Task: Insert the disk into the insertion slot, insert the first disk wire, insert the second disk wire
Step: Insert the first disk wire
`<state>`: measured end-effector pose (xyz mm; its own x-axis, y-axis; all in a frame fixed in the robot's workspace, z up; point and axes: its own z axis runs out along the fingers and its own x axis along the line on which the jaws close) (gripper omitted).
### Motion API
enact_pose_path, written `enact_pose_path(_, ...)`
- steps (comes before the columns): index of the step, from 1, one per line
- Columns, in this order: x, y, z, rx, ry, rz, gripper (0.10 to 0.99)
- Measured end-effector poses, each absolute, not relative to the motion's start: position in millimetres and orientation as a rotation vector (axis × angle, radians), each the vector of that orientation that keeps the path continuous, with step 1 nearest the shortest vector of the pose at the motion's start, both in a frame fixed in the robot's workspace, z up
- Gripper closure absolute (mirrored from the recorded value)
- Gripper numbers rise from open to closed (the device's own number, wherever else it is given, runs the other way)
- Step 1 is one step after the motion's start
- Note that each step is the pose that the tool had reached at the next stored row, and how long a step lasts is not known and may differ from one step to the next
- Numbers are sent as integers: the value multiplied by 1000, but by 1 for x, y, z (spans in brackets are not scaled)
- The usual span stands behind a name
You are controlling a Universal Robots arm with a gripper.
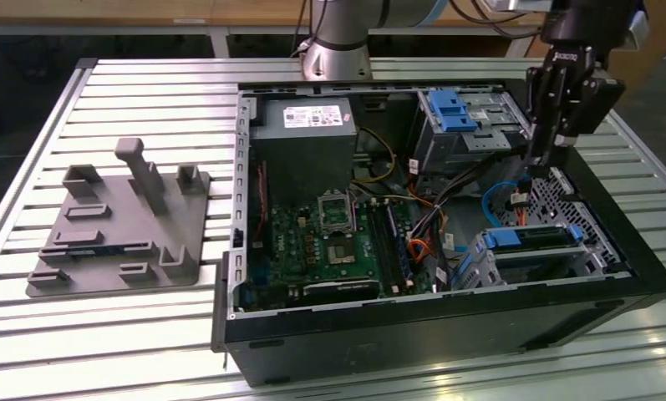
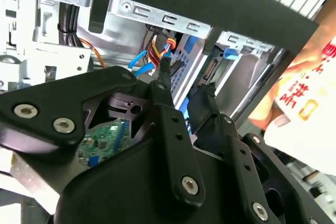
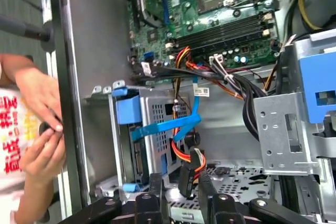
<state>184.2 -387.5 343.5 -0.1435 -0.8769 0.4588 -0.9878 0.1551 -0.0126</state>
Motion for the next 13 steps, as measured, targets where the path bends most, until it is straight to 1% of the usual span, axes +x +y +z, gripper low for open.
enact_pose_path(3, 186, -387, 341, 1751, -2115, 445, 675)
enact_pose_path(9, 194, -387, 338, 1722, -2107, 468, 675)
enact_pose_path(13, 194, -387, 334, 1686, -2126, 464, 675)
